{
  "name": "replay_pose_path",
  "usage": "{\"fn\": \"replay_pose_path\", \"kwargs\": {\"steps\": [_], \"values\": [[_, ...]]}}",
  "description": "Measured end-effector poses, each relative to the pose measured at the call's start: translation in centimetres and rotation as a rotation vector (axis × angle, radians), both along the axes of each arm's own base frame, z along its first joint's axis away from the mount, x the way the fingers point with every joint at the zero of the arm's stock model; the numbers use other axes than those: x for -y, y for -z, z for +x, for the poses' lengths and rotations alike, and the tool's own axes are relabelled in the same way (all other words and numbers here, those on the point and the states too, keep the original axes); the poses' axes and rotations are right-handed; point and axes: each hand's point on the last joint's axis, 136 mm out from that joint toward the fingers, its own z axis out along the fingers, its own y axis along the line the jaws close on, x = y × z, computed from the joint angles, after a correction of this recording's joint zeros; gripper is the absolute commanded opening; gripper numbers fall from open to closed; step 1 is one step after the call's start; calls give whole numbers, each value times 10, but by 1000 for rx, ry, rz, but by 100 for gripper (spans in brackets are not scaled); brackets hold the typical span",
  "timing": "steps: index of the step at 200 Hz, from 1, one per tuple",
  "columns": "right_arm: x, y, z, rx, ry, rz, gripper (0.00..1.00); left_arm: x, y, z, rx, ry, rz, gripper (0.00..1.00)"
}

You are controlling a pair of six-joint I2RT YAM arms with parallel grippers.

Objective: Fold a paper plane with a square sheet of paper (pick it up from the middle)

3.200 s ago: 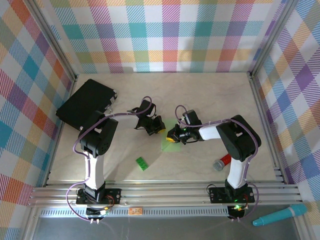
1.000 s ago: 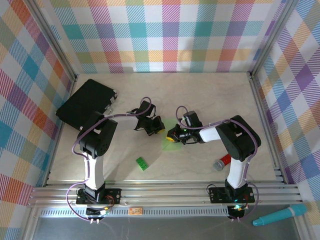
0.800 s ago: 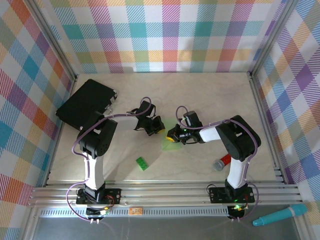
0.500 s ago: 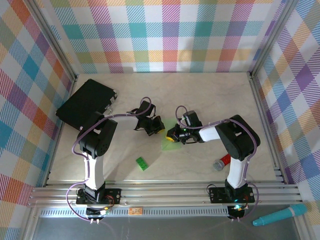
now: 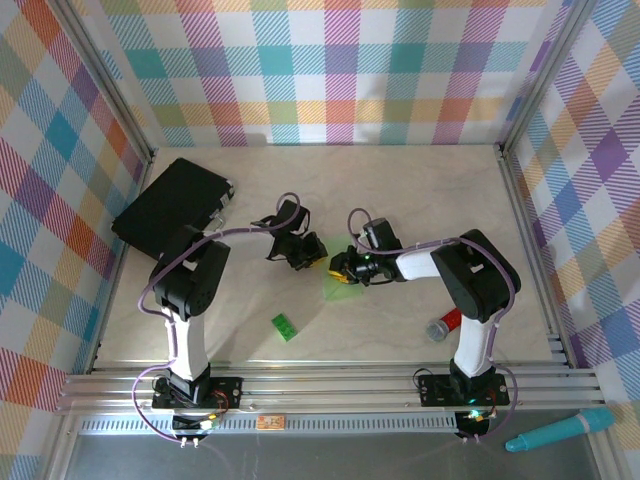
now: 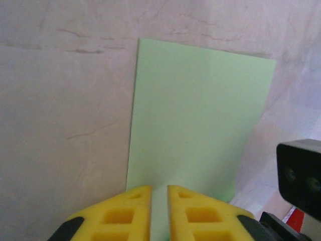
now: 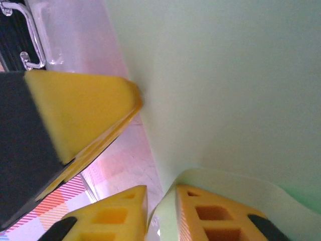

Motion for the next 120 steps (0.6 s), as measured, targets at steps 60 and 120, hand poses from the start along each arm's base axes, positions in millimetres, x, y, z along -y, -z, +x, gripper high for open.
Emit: {"fn": "replay_pose_path", "kwargs": {"steps": [60, 120], "values": [[-3, -5, 1, 0, -15, 7, 40, -19, -54, 7, 136, -79, -5, 23], [4, 5, -2, -13, -20, -81, 19, -15, -32, -22, 65, -28, -42, 2]]}}
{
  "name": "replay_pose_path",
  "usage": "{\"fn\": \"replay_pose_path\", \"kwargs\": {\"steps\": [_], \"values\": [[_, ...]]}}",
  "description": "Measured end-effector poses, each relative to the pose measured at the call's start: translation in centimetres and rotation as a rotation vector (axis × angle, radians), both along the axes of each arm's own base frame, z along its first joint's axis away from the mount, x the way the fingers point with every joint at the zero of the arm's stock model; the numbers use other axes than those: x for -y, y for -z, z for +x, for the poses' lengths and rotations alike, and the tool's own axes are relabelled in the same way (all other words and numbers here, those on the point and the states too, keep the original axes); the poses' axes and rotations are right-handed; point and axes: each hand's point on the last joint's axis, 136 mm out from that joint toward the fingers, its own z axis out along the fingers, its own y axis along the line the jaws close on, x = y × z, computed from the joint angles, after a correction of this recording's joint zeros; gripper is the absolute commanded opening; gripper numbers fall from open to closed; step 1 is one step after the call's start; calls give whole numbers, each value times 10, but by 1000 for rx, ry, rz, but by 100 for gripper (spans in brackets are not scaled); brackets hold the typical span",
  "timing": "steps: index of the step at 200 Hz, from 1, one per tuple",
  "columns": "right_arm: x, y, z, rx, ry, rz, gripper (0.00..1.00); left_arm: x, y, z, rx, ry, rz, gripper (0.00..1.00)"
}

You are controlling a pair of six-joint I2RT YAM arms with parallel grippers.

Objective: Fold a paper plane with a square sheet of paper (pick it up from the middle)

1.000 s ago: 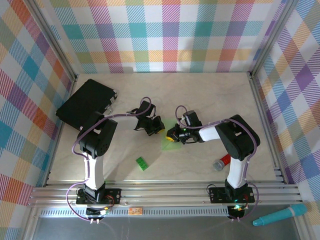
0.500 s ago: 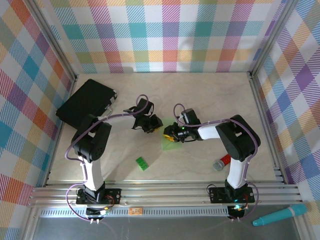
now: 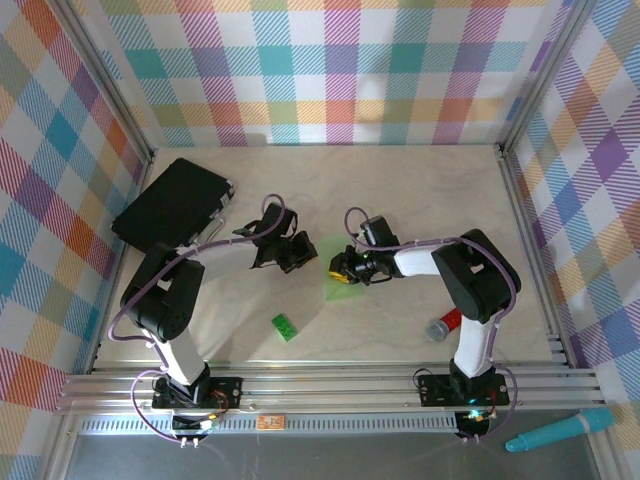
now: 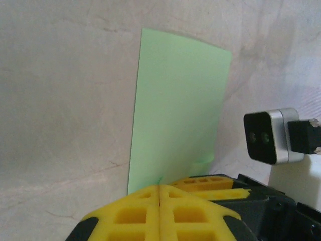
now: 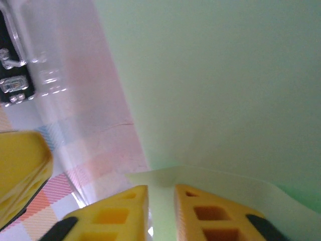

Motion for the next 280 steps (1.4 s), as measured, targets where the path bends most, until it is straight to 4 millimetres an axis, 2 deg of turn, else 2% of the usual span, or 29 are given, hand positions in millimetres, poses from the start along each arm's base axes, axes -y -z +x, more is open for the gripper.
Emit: {"fn": "replay_pose_path", "kwargs": {"steps": [41, 79, 116, 193, 255, 280], "values": [[2, 5, -2, -14, -7, -86, 11, 15, 1, -9, 1, 50, -40, 0], [0, 7, -5, -24, -18, -153, 9, 26, 14, -18, -26, 88, -44, 0], [1, 7, -5, -20, -19, -185, 8, 26, 29, -21, -64, 95, -33, 0], [0, 7, -5, -11, -25, -186, 8, 26, 43, -26, -99, 101, -13, 0], [6, 3, -9, 11, -24, -199, 10, 23, 45, -27, -90, 123, 62, 0], [9, -4, -10, 33, -36, -206, 10, 21, 46, -26, -90, 128, 85, 0]]}}
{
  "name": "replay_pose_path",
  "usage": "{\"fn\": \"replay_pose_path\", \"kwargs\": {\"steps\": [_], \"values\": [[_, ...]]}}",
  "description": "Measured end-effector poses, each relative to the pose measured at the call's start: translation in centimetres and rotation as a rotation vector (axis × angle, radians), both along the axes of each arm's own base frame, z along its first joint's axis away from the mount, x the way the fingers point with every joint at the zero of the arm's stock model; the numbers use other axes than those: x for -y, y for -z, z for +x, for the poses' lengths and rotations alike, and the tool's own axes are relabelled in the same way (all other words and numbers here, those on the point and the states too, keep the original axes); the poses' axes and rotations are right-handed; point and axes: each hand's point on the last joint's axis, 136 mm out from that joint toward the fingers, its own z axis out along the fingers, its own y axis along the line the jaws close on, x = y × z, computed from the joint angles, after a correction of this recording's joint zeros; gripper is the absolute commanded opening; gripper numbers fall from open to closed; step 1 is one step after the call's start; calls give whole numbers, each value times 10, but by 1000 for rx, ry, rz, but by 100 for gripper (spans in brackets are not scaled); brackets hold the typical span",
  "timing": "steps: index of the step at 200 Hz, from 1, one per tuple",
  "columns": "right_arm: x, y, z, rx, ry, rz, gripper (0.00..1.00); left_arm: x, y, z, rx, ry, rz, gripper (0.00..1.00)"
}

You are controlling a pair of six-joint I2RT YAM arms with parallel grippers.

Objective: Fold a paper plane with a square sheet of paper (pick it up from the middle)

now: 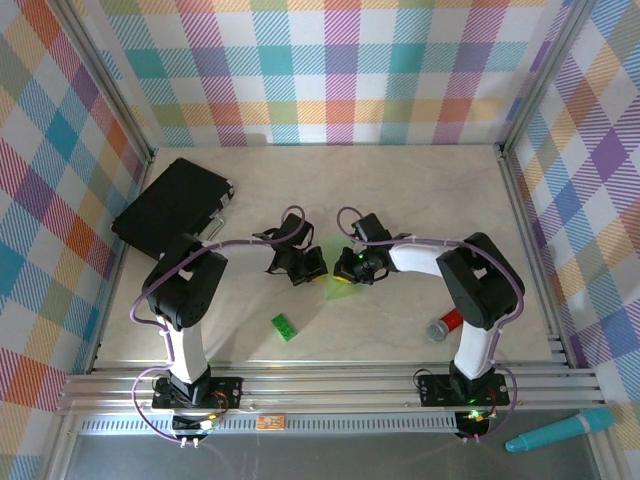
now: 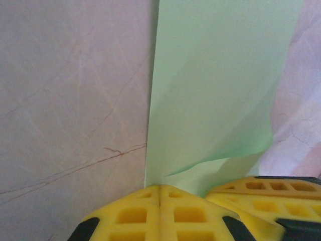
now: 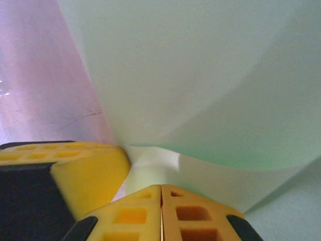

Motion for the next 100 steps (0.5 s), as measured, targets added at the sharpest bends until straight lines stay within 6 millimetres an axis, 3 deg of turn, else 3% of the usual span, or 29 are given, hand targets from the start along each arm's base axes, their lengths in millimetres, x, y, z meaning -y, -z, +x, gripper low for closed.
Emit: {"fn": "replay_pose_path", "kwargs": {"steps": [22, 56, 100], "values": [[1, -4, 1, 15, 1, -5, 10, 0, 0, -1, -3, 9, 15, 0], [11, 10, -5, -2, 17, -26, 10, -1, 1, -1, 1, 21, 32, 0], [16, 11, -1, 16, 45, 0, 9, -3, 2, -1, 2, 31, 49, 0]]}}
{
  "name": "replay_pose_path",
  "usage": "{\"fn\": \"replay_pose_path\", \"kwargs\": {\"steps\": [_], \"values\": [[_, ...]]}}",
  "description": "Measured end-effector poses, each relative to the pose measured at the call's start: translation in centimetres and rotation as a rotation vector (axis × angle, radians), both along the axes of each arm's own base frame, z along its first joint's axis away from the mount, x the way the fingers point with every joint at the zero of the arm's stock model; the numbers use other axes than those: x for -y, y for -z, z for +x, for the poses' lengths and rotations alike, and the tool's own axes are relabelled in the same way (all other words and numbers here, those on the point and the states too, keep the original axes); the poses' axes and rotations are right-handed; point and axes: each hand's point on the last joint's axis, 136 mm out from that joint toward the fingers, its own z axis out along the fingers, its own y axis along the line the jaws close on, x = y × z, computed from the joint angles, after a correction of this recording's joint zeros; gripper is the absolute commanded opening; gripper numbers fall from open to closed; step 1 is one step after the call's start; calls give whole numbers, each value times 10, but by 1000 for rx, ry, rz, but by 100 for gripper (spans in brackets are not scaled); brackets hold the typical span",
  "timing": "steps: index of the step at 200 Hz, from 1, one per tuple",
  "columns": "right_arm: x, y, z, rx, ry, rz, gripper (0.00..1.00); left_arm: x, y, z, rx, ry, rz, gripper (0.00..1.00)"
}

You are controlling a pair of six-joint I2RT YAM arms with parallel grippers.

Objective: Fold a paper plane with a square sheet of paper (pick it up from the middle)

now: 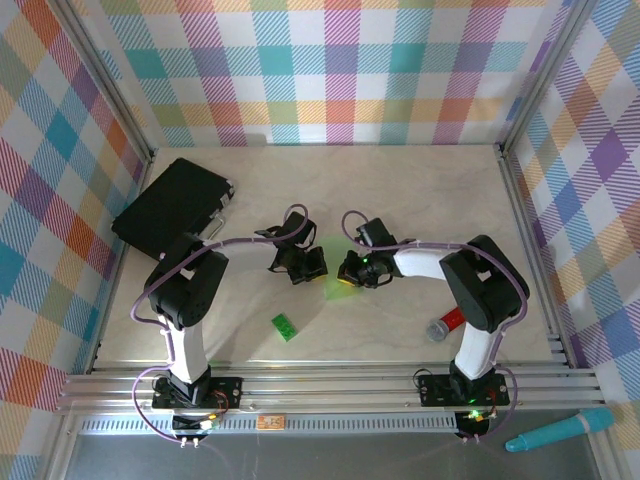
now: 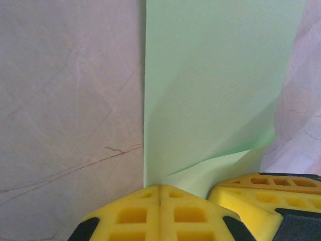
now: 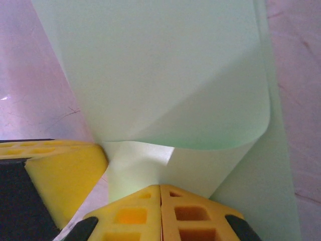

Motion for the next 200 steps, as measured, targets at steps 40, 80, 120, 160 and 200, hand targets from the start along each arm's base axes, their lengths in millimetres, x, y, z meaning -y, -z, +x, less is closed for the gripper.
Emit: {"fn": "replay_pose_path", "kwargs": {"steps": [40, 80, 120, 160, 200], "values": [[26, -2, 5, 8, 69, -6, 10, 0, 0, 0, -2, 3, 3, 0], [32, -19, 13, 55, 71, -21, 11, 0, 0, 0, -1, 6, 3, 0], [-1, -37, 21, 101, 1, 18, 10, 0, 0, 0, -7, 6, 8, 0], [-3, -4, 17, 24, 3, -17, 9, 0, 0, 0, -7, 6, 10, 0], [6, 0, 24, 13, 50, 32, 9, 0, 0, 0, -6, 5, 15, 0]]}}
